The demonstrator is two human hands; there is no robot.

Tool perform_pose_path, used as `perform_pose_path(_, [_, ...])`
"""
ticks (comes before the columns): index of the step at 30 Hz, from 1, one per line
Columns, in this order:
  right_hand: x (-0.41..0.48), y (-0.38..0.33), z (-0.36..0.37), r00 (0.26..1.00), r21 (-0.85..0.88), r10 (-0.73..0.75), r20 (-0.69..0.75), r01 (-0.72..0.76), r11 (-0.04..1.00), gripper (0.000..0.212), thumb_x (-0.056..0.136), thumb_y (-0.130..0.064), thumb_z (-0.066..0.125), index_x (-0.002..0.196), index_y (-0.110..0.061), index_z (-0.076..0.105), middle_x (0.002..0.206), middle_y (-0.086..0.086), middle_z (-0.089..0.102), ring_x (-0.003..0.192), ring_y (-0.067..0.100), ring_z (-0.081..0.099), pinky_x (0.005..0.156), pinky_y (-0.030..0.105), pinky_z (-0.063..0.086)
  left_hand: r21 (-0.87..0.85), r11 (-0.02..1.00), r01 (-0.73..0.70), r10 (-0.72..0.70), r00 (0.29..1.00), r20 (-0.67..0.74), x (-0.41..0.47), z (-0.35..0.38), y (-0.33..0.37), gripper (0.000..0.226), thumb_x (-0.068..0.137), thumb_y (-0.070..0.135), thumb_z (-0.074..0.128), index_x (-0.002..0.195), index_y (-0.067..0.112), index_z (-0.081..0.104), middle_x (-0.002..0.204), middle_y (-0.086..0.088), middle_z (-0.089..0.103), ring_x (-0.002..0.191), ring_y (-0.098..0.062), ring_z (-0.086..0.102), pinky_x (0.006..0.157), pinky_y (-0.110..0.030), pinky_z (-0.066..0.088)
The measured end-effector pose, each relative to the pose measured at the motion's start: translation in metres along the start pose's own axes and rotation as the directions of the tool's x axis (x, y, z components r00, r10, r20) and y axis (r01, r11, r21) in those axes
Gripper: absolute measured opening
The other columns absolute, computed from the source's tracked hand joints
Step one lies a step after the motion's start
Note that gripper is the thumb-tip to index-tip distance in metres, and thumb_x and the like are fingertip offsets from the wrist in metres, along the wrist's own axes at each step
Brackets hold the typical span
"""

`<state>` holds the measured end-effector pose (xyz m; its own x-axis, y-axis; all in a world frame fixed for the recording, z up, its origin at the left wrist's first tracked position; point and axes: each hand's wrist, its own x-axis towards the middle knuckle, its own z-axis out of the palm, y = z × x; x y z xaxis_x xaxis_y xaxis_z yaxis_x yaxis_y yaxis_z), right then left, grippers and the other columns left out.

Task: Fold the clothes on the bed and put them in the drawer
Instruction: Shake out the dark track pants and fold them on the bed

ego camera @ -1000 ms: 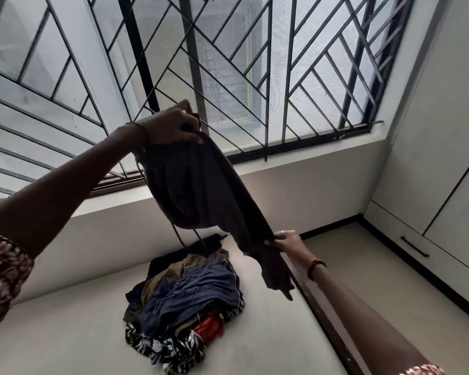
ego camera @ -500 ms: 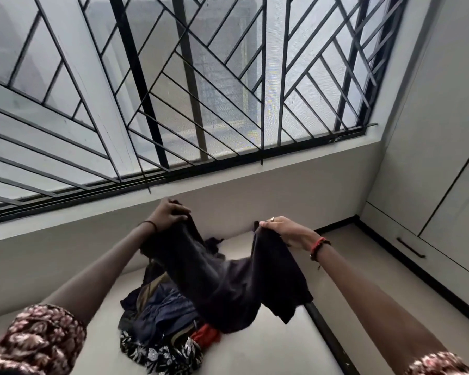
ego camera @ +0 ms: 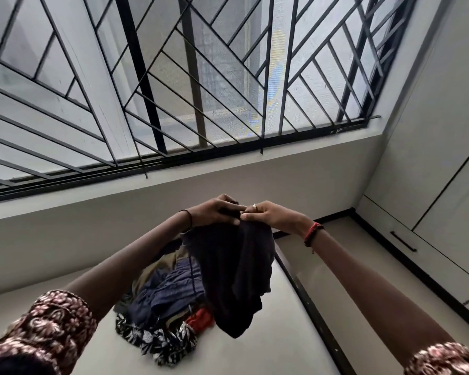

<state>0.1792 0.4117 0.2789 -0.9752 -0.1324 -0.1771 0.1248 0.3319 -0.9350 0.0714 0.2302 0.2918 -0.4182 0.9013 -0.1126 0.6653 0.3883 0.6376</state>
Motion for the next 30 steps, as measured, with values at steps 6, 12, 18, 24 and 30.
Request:
perform_pose_path(6, [-0.003, 0.0, -0.001, 1.0, -0.023, -0.022, 0.013, 0.023, 0.999, 0.017, 0.092, -0.022, 0.062, 0.077, -0.017, 0.069, 0.073, -0.01, 0.065, 0.069, 0.001, 0.059, 0.064, 0.013, 0.045, 0.004, 0.995, -0.096, 0.096, 0.995, -0.025, -0.001, 0.004, 0.017, 0.019, 0.081, 0.0, 0.067, 0.097, -0.01, 0.069, 0.106, -0.027, 0.063, 0.102, -0.039, 0.054, 0.079, 0.001, 0.034])
perform_pose_path(12, [-0.008, 0.01, -0.006, 0.998, 0.0, 0.021, 0.059, -0.021, 1.0, 0.017, 0.085, -0.019, 0.07, 0.098, -0.008, 0.068, 0.087, -0.002, 0.07, 0.083, 0.007, 0.064, 0.075, 0.019, 0.049, 0.092, 0.993, -0.071, 0.077, 0.995, -0.065, -0.002, 0.009, 0.011, 0.021, 0.081, 0.011, 0.071, 0.099, 0.001, 0.071, 0.113, -0.022, 0.055, 0.098, -0.004, 0.041, 0.094, -0.013, 0.033])
perform_pose_path(18, [-0.02, 0.042, -0.012, 0.983, -0.05, 0.108, 0.147, -0.102, 0.994, 0.036, 0.078, -0.007, 0.075, 0.112, -0.003, 0.065, 0.112, 0.013, 0.069, 0.103, 0.022, 0.066, 0.091, 0.031, 0.052, 0.191, 0.973, -0.13, 0.153, 0.981, -0.116, 0.002, -0.027, 0.016, 0.021, 0.08, 0.012, 0.072, 0.1, 0.005, 0.071, 0.114, -0.013, 0.046, 0.111, -0.012, 0.04, 0.096, -0.01, 0.027])
perform_pose_path(24, [-0.024, 0.103, -0.005, 0.962, -0.219, 0.259, 0.086, -0.235, 0.947, 0.06, 0.058, -0.041, 0.087, 0.098, 0.0, 0.069, 0.1, 0.015, 0.071, 0.092, 0.021, 0.067, 0.095, 0.043, 0.049, 0.222, 0.965, -0.136, 0.199, 0.936, -0.29, -0.003, -0.074, 0.014, 0.02, 0.077, 0.008, 0.074, 0.096, 0.002, 0.071, 0.109, -0.009, 0.047, 0.102, 0.0, 0.044, 0.092, 0.002, 0.027])
perform_pose_path(30, [-0.04, 0.117, 0.003, 0.969, -0.008, 0.249, 0.005, -0.249, 0.969, 0.031, 0.083, -0.015, 0.072, 0.111, -0.003, 0.067, 0.097, 0.003, 0.069, 0.088, 0.011, 0.063, 0.085, 0.028, 0.05, 0.248, 0.962, -0.112, 0.203, 0.904, -0.377, -0.009, -0.093, -0.004, 0.019, 0.076, 0.008, 0.074, 0.094, 0.001, 0.072, 0.102, -0.006, 0.052, 0.099, 0.025, 0.037, 0.091, 0.003, 0.026])
